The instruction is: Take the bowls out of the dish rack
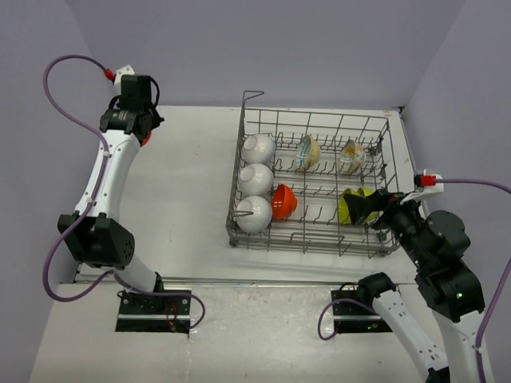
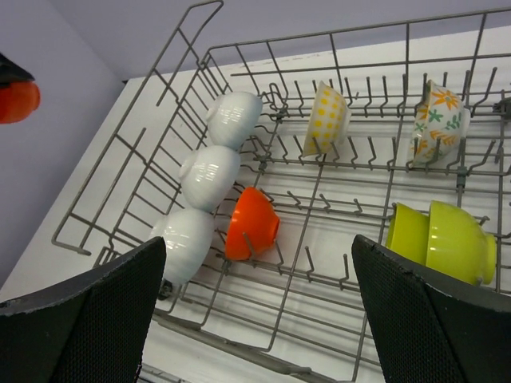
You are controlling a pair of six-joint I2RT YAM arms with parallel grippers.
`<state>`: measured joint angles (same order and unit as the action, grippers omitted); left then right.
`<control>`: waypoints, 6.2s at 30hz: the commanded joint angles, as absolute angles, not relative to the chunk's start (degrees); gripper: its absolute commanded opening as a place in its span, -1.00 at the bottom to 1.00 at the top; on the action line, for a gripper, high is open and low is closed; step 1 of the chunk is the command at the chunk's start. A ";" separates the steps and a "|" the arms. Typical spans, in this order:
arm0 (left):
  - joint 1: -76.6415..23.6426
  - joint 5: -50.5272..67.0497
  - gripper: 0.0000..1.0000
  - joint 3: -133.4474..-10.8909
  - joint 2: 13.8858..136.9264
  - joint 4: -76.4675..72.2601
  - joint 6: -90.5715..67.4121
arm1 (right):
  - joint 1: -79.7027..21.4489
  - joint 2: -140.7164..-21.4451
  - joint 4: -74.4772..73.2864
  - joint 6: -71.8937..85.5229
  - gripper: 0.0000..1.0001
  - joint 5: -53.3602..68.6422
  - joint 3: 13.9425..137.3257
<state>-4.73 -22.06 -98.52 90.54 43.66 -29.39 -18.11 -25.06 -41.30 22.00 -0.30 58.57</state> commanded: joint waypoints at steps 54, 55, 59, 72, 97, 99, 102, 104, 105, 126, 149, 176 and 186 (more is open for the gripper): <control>-56.07 -20.66 0.96 -111.47 103.30 41.24 -31.90 | -18.46 -22.15 -34.98 25.66 0.98 0.88 55.82; -56.07 -19.96 0.90 -106.31 101.88 37.91 -32.34 | -18.37 -21.97 -35.15 25.40 0.98 0.88 55.55; -55.90 -17.32 0.82 -102.04 101.33 35.41 -33.66 | -18.37 -21.88 -35.07 25.14 0.98 0.79 54.49; -48.25 0.78 0.23 -83.85 98.26 22.06 -38.06 | -18.37 -22.50 -34.28 24.79 0.98 2.46 53.53; -48.69 0.70 -0.10 -79.89 103.53 19.86 -39.73 | -18.37 -23.47 -33.14 24.79 0.98 3.95 53.26; -48.69 1.32 -0.10 -79.72 103.97 19.51 -39.81 | -18.37 -23.55 -33.05 24.79 0.98 4.22 53.09; -48.69 2.11 -0.10 -79.45 104.59 18.37 -39.81 | -18.37 -23.55 -32.96 24.79 0.98 3.87 52.91; -48.69 2.72 -0.12 -79.10 105.20 18.11 -39.81 | -18.37 -23.47 -32.96 24.79 0.98 3.60 52.74; -48.69 3.07 -0.14 -78.93 105.21 17.32 -39.99 | -18.37 -23.47 -32.96 24.79 0.98 3.60 52.73; -48.60 4.22 -1.00 -76.73 100.73 13.19 -40.69 | -18.37 -23.11 -32.87 23.99 0.98 2.99 52.29; -45.71 17.39 -1.00 -68.05 89.48 -6.84 -46.65 | -18.37 -22.76 -33.05 23.55 0.98 2.55 52.91; -44.21 24.45 -1.00 -75.31 80.96 -17.16 -37.03 | -18.37 -23.20 -33.58 23.38 0.98 1.50 54.58; -29.21 -38.25 -1.00 -111.60 90.67 42.67 -27.77 | -18.37 -23.11 -32.78 22.68 0.98 1.85 54.14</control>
<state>-38.11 -16.93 -106.61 84.93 21.23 -30.59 -18.13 -22.81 -35.05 23.92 2.44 52.64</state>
